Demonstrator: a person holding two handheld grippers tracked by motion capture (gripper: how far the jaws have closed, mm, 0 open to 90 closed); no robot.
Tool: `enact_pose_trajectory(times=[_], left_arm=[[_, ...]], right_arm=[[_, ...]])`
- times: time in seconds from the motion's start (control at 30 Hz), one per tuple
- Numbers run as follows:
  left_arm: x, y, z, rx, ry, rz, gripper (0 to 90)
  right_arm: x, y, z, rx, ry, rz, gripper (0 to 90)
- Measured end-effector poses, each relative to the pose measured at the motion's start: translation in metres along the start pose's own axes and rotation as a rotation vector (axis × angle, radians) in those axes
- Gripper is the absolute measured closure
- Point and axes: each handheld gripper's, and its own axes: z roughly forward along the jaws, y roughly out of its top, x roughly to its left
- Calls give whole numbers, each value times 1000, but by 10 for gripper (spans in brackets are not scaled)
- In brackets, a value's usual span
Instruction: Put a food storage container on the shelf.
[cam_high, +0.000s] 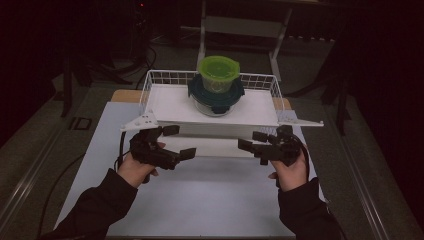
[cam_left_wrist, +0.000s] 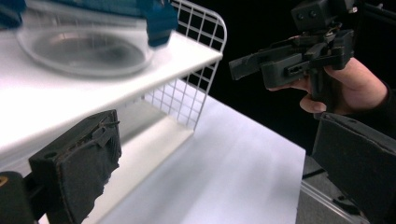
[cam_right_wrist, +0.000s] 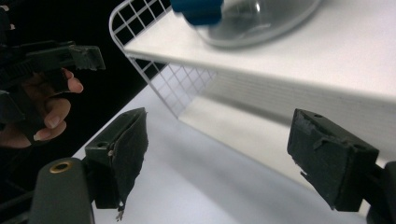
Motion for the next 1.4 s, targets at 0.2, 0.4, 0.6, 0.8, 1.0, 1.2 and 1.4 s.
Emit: enact_pose_trajectory(times=[0.2,0.4,0.6,0.8,1.0,1.2,1.4], left_arm=[[-4,-22,-4,19,-4,18,8],[-8,-45,-4,34,-29,6,8],[-11,-63,-4,41,-41,25,8],[-14,-84,-4,69,-46,31,8],[-20,-107,-6,97,-38,43,8],[-20,-120,-8,103,-36,33,8],[-20,-137,-10,121,-27,28,8]], right_arm=[[-6,-25,3,17,29,20,198],[-12,-53,0,8,42,13,198],[-15,-69,-1,14,28,-5,198],[-19,-92,1,37,12,-12,198],[-26,-111,-1,47,-7,-2,198],[-30,-123,-5,60,-32,-7,198],[-33,-135,-15,62,-60,-11,198]])
